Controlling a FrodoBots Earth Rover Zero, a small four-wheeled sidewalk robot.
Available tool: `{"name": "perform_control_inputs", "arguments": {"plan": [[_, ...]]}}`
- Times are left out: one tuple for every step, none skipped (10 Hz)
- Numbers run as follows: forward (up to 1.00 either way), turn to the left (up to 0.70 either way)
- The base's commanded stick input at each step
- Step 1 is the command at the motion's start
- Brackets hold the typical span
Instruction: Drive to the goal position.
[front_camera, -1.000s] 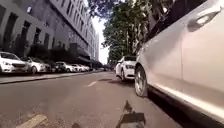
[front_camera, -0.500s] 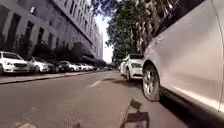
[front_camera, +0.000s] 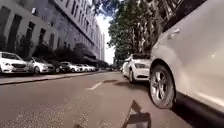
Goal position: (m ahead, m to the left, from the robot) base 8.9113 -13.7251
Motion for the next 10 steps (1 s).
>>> {"name": "perform_control_inputs", "arguments": {"plan": [[0.7, 0.0], [0.7, 0.0], [0.7, 0.0], [0.7, 0.0], [0.7, 0.0], [0.7, 0.0], [0.7, 0.0], [0.7, 0.0], [0.7, 0.0], [0.7, 0.0]]}}
